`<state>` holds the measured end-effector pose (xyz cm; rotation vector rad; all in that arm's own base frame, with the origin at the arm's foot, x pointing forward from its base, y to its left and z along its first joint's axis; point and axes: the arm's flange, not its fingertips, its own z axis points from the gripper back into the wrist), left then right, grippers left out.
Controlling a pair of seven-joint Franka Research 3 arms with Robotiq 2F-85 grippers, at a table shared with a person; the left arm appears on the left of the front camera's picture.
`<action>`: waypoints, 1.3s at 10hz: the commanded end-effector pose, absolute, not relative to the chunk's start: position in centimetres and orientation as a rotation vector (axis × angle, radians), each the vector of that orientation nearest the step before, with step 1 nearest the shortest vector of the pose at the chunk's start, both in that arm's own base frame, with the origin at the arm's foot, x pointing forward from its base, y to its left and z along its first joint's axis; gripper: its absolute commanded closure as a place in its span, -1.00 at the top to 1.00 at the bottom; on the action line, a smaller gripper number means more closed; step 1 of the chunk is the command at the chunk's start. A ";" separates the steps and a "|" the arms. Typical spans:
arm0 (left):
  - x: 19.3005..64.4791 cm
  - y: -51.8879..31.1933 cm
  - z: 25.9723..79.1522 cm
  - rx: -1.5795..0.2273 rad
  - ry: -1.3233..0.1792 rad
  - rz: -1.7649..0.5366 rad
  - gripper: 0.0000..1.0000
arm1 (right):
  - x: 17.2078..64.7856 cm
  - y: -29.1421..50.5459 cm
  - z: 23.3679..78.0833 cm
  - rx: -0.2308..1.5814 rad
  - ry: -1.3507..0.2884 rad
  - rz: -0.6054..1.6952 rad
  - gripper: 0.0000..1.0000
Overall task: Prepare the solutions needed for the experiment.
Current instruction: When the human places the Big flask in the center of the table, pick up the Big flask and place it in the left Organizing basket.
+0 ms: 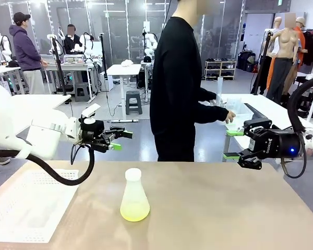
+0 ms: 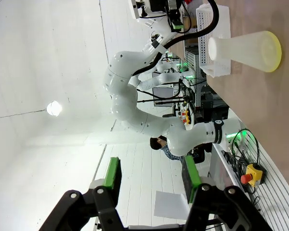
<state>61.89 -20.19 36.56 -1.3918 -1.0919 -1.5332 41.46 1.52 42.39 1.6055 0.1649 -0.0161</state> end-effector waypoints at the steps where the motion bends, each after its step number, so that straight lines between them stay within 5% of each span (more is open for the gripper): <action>1: 61.2 -20.5 37.3 -1.401 -1.094 -1.495 1.00 | 41.4 1.6 42.5 1.614 0.165 -0.011 0.30; 8: 66.0 -20.8 30.8 -1.534 -0.810 -1.820 1.00 | 41.4 1.6 42.5 1.614 0.165 -0.011 0.30; 13: 63.6 -22.1 29.2 -1.738 -0.726 -1.760 1.00 | 41.4 1.6 42.5 1.614 0.165 -0.011 0.30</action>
